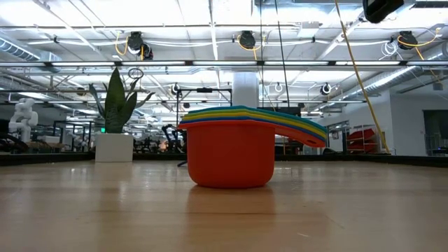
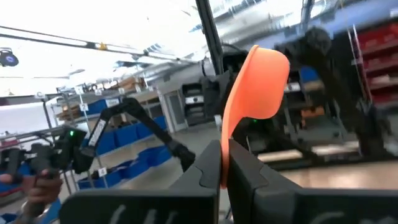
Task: Nest measuring cups in basket
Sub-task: Stack the orange measuring cup on top of the light blue measuring cup
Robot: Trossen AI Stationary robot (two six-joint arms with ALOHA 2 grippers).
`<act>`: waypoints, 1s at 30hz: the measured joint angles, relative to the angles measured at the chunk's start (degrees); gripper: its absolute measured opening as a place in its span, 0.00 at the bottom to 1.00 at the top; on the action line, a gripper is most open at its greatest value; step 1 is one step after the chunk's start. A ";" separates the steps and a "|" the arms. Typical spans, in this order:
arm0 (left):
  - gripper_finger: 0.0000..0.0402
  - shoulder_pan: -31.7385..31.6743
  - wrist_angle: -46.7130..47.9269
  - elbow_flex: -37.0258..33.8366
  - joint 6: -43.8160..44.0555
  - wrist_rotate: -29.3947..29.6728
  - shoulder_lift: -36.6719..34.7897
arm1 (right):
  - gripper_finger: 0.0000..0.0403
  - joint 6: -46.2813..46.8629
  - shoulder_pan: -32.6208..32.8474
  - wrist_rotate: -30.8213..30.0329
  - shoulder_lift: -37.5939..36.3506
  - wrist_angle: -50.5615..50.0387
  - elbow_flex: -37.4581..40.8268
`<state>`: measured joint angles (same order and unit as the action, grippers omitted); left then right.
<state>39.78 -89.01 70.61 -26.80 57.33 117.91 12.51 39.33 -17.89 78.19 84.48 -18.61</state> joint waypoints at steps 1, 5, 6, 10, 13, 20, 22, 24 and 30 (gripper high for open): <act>0.58 0.83 -0.35 0.00 -1.69 3.05 0.00 | 0.00 1.13 -0.25 0.01 0.00 -1.09 0.00; 0.69 3.48 -0.23 0.01 -5.03 14.73 -1.88 | 0.00 8.56 -2.60 0.83 0.00 -7.72 -0.02; 0.70 3.89 -0.51 0.04 -5.07 16.56 -2.37 | 0.00 10.67 -3.52 2.12 0.00 -9.57 -0.02; 0.72 5.49 0.35 0.02 -6.54 19.23 -2.79 | 0.00 18.48 -7.63 7.61 0.29 -17.28 -0.63; 0.72 5.67 0.28 0.02 -6.79 19.24 -3.13 | 0.00 21.56 -10.24 11.71 1.23 -21.16 -1.58; 0.72 4.87 0.59 0.02 -6.67 19.29 -3.09 | 0.00 26.17 -16.51 26.02 4.84 -22.14 -2.45; 0.72 4.82 0.55 0.02 -6.57 19.27 -3.10 | 0.00 28.52 -18.58 29.14 5.82 -22.18 -2.45; 0.72 4.78 0.55 0.02 -6.66 19.27 -3.10 | 0.00 30.48 -20.47 31.40 6.96 -22.22 -2.66; 0.72 4.77 0.56 0.02 -6.47 19.23 -3.02 | 0.00 31.80 -23.72 41.55 12.48 -22.15 -7.97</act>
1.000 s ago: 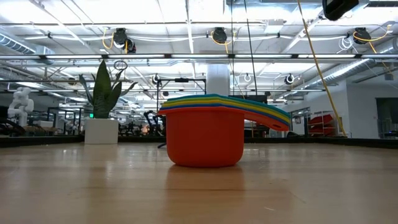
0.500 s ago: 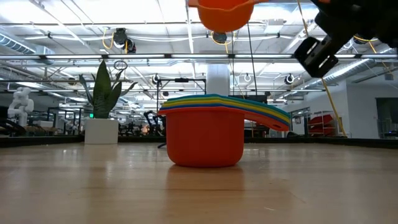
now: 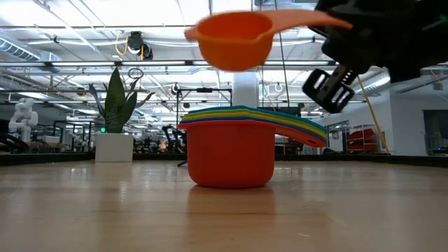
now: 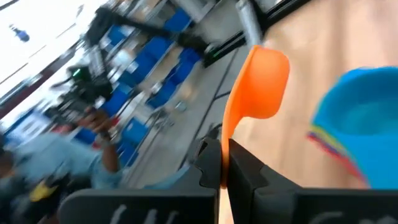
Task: Nest measuring cups in basket
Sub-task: Stack the orange measuring cup on top of the light blue measuring cup
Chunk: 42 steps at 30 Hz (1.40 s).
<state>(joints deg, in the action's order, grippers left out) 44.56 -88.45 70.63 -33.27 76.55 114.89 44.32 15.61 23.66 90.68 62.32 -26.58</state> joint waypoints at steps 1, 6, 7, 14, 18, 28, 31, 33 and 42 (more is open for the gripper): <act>0.72 0.00 -0.01 0.00 0.39 -0.02 0.00 | 0.00 -0.10 -0.33 2.51 1.17 0.00 -1.20; 0.72 0.20 -0.01 0.00 1.03 -0.06 0.00 | 0.00 0.49 -2.36 10.69 5.37 2.99 -5.30; 0.72 0.31 -0.01 0.00 1.04 -0.08 0.00 | 0.00 1.05 -2.95 11.44 5.74 4.34 -5.45; 0.72 1.56 0.09 0.00 1.22 -0.17 0.03 | 0.00 1.85 -7.65 16.90 5.79 4.33 -4.78; 0.72 2.06 0.17 0.00 1.53 -0.18 0.03 | 0.00 0.41 -9.85 16.83 5.81 0.73 -4.23; 0.72 2.45 1.80 0.00 4.61 -0.28 0.03 | 0.00 0.65 -11.92 16.90 5.79 -0.75 -3.31; 0.72 2.45 1.85 0.00 5.37 -0.32 0.03 | 0.02 0.63 -11.90 16.81 5.79 -1.20 -3.29; 0.72 2.45 1.85 0.00 5.56 -0.37 0.03 | 0.02 0.65 -11.90 16.81 5.79 -1.43 -3.29; 0.72 2.45 1.89 0.00 5.77 -1.51 0.03 | 0.03 0.79 -12.25 16.75 5.79 -1.43 -3.27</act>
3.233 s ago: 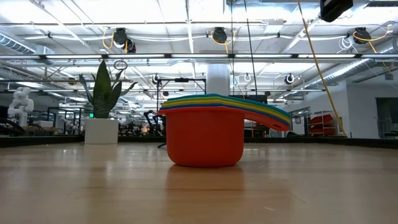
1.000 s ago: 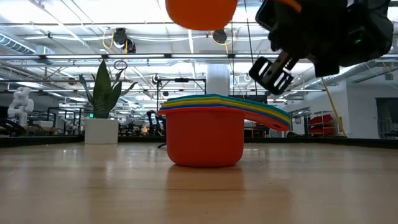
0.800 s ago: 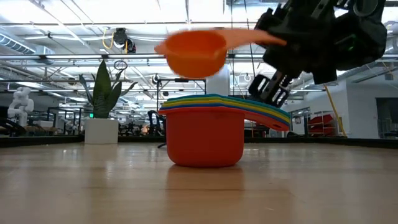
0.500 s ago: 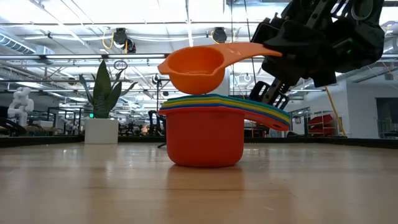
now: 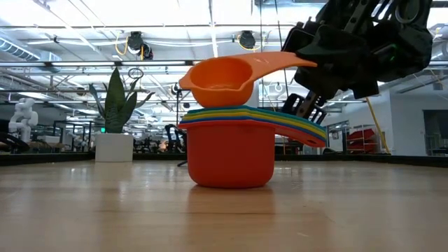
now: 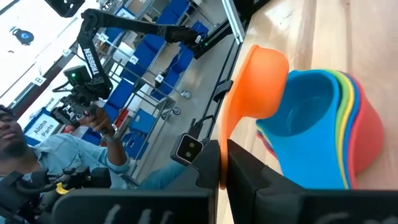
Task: Nest measuring cups in basket
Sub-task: Stack the orange measuring cup on top of the light blue measuring cup
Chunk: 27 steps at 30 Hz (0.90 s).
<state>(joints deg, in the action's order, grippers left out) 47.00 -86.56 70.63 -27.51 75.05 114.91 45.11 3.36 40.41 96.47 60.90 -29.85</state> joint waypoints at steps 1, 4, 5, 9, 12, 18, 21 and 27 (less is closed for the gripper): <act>0.72 0.00 0.00 0.00 0.00 0.00 0.00 | 0.03 0.25 -0.23 -0.03 0.00 0.02 0.00; 0.72 0.00 0.00 0.00 0.00 0.00 0.00 | 0.03 0.52 -1.06 0.06 0.00 0.05 0.00; 0.72 0.00 0.02 0.00 0.00 0.00 0.00 | 0.03 0.52 -1.30 0.07 0.00 0.05 0.00; 0.72 0.00 0.02 0.00 -0.02 0.00 0.00 | 0.03 0.69 -1.95 0.18 0.00 0.05 0.00; 0.72 0.00 0.02 0.00 -0.04 0.00 0.00 | 0.03 0.69 -1.97 0.25 -0.02 0.09 0.00; 0.72 0.00 0.02 0.00 -0.33 0.00 0.00 | 0.03 0.56 -1.95 0.28 -0.02 0.07 0.02; 0.72 0.00 0.02 0.00 -0.35 0.00 0.00 | 0.03 0.68 -1.95 0.16 -0.02 -0.14 0.02; 0.72 0.00 0.63 0.00 -0.33 0.00 0.00 | 0.04 0.63 -1.94 -0.13 -0.04 -2.27 0.02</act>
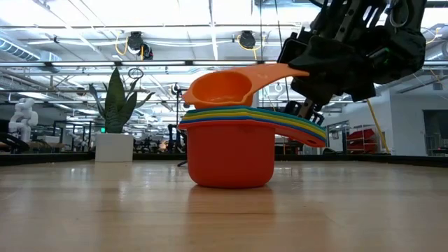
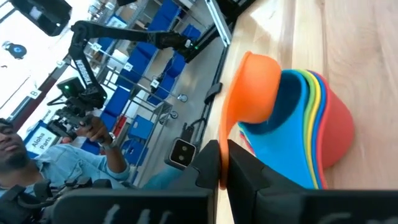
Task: Nest measuring cups in basket
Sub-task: Stack the orange measuring cup on top of the light blue measuring cup, then stack the dark blue measuring cup on top of the orange measuring cup
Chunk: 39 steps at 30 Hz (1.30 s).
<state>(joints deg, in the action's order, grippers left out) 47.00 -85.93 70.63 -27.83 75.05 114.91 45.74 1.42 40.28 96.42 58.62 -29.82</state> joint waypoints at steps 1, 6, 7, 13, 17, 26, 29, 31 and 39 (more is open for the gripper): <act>0.72 0.01 0.45 0.00 0.12 -0.02 0.00 | 0.04 -0.08 0.01 -0.01 0.00 -0.53 0.00; 0.72 0.02 0.66 0.00 0.38 -0.02 0.02 | 0.08 -0.33 0.02 -1.30 0.00 -1.93 0.14; 0.72 0.01 0.67 0.00 0.40 -0.02 0.02 | 0.10 -0.33 0.01 -1.52 0.00 -1.93 0.33; 0.72 0.00 0.85 0.00 0.55 -0.02 0.02 | 0.20 -1.39 0.01 -2.77 0.00 -2.00 2.04; 0.72 0.00 0.88 0.00 0.56 -0.02 0.02 | 0.27 -1.45 0.01 -2.86 0.00 -1.95 3.69; 0.72 0.01 1.00 0.00 0.51 -0.01 0.02 | 0.39 -2.19 0.03 -7.53 0.00 -1.44 7.02; 0.72 0.00 2.28 0.00 0.59 -0.02 0.02 | 0.42 -1.98 0.20 -7.53 0.00 -0.40 7.42; 0.72 0.00 2.38 0.00 0.45 -0.02 0.02 | 0.43 -1.51 0.64 -7.53 0.00 1.04 7.63; 0.72 -0.15 5.70 0.00 1.40 0.03 0.02 | 0.44 -1.05 2.72 -14.81 -0.54 3.32 7.78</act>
<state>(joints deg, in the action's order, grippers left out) 46.85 -80.23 70.63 -26.43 75.08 114.93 44.69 4.14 25.47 95.88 61.94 -22.04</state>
